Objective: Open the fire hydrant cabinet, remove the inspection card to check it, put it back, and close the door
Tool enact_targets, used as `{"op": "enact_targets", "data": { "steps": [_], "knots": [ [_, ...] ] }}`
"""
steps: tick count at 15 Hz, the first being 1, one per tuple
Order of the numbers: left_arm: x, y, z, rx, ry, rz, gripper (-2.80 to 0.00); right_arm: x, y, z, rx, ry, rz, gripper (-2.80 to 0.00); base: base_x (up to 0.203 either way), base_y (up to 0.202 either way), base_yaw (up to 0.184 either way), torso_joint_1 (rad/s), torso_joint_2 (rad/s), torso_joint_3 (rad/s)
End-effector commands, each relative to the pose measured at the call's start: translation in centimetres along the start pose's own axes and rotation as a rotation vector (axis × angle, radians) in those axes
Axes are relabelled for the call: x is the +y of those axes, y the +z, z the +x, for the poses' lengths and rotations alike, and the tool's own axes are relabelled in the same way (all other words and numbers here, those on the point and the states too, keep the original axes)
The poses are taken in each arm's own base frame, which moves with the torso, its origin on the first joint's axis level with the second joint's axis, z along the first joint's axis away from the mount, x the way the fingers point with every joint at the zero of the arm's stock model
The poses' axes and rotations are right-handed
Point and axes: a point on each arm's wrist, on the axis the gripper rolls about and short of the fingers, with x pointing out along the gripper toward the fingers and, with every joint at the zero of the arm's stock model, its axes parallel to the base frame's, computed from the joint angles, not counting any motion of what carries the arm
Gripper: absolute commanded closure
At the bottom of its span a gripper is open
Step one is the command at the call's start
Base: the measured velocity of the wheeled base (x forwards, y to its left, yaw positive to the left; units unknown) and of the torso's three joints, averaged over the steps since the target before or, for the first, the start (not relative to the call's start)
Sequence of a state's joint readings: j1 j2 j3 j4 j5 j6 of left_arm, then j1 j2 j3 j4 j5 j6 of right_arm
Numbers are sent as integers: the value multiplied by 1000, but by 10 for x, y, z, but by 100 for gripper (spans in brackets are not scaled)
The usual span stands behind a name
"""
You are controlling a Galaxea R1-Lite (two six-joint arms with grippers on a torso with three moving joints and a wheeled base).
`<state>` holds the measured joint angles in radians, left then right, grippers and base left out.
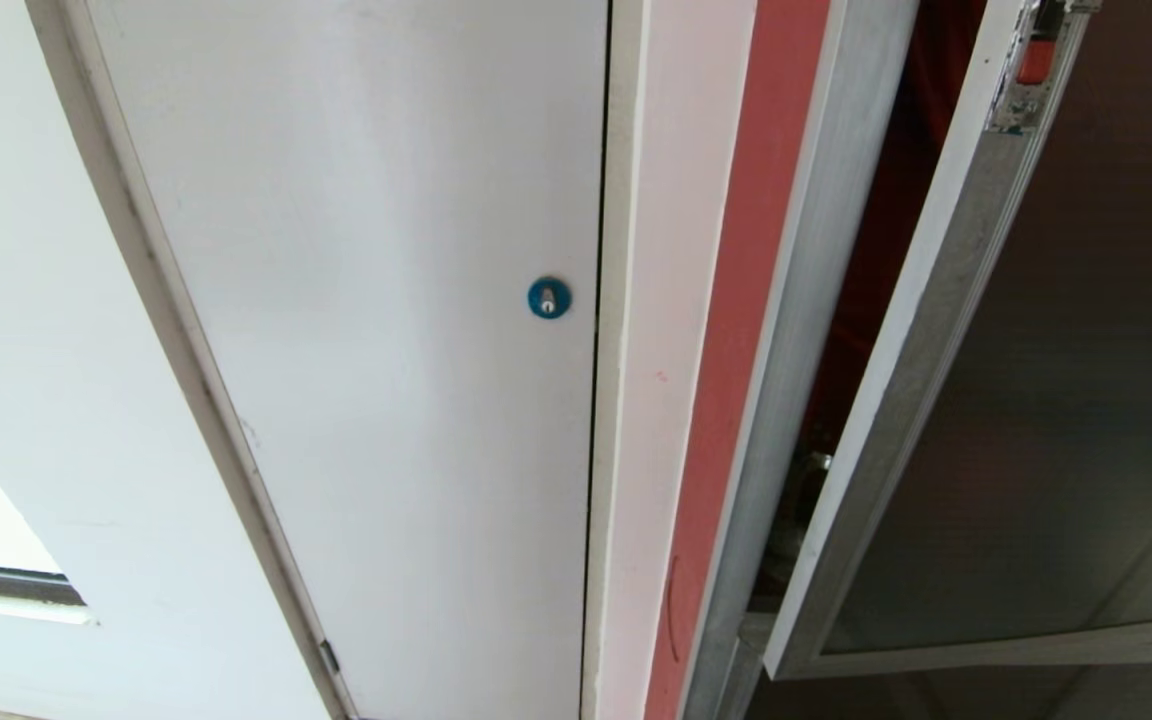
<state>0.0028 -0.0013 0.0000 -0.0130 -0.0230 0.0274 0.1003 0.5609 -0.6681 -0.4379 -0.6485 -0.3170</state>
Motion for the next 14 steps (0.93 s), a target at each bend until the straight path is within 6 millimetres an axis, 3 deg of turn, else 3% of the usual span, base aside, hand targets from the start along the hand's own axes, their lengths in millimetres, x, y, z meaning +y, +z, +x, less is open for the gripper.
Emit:
{"op": "enact_targets", "data": {
  "steps": [1, 6, 10, 14],
  "knots": [
    [0, -3, 1, 12, 1, 0, 0, -13, 2, -20, -10, -98, -39, 0, 0, 0, 0, 0, 0, 0],
    [0, -3, 1, 12, 2, 0, 0, -29, -9, -67, 25, -147, -126, 0, 0, 0, 0, 0, 0, 0],
    [0, -3, 1, 11, 0, 0, 0, -30, -13, -67, 26, -43, -107, 0, 0, 0, 0, 0, 0, 0],
    [0, -3, 1, 11, 0, 0, 0, -20, -56, -64, 109, 15, -46, 0, 0, 0, 0, 0, 0, 0]
  ]
}}
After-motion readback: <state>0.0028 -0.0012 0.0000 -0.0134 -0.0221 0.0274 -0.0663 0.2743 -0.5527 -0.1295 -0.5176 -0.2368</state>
